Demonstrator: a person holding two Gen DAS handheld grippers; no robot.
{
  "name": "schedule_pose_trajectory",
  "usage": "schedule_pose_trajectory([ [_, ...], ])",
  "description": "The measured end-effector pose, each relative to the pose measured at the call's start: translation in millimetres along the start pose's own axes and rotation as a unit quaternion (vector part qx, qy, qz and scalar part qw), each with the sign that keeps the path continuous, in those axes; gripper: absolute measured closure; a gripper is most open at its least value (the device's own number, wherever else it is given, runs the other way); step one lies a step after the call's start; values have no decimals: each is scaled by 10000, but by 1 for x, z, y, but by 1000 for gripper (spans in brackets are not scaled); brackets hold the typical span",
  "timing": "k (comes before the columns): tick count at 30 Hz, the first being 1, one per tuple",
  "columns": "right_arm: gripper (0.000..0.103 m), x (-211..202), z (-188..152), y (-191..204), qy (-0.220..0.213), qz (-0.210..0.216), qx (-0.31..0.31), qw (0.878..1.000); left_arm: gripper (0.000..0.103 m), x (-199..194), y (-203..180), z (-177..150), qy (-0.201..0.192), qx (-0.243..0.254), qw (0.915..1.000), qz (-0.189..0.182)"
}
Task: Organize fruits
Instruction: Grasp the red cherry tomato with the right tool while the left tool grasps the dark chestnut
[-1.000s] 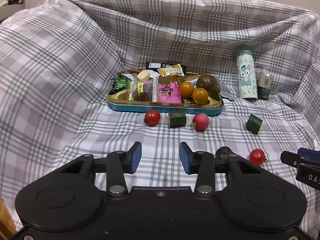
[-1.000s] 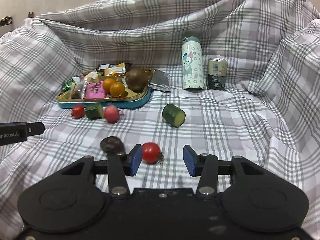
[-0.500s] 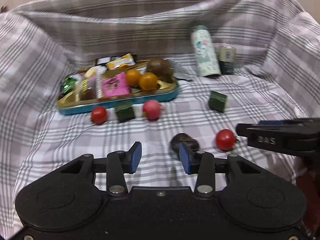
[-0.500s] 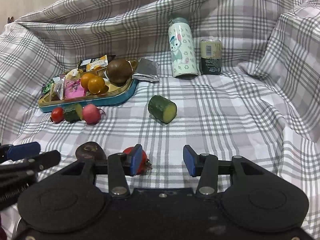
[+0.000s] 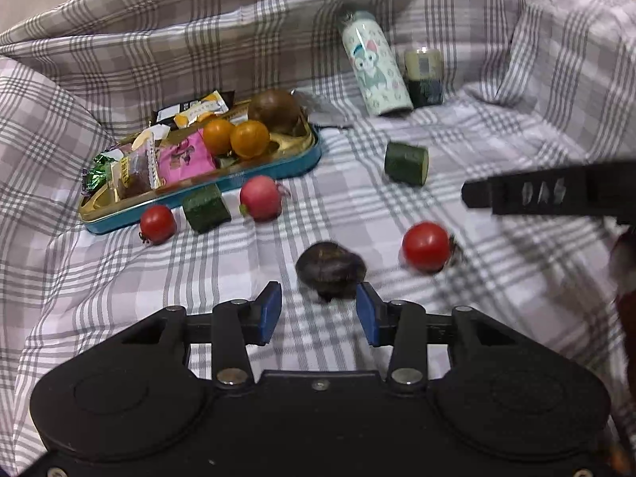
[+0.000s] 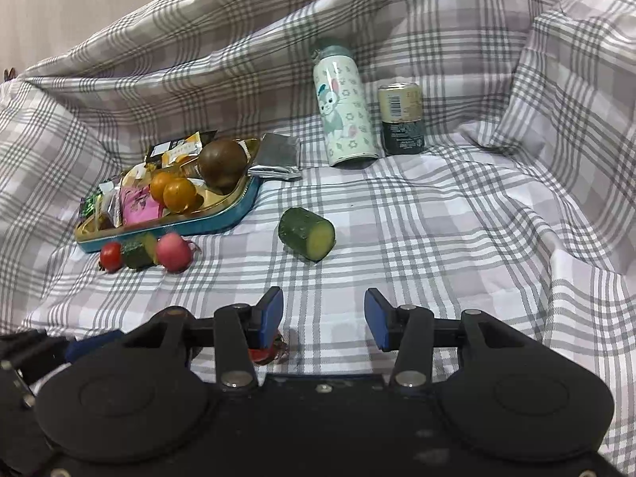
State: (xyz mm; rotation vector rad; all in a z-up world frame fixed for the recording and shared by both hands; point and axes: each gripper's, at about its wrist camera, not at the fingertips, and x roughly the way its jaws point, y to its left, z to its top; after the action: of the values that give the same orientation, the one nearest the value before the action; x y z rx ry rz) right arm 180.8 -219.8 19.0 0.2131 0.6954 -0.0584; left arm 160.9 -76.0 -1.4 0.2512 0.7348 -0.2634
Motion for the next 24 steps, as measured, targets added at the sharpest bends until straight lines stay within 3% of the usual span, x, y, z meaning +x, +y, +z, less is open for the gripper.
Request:
schedule_pose_trajectory([
  [15,55,6,-3,9,154,79,-186,9997,52,28,24,40,-71,-440,9988,183],
  [24,55,8,-10,30,205,356,-693,9968,51,28,59,29,-129,-1052,9937,357],
])
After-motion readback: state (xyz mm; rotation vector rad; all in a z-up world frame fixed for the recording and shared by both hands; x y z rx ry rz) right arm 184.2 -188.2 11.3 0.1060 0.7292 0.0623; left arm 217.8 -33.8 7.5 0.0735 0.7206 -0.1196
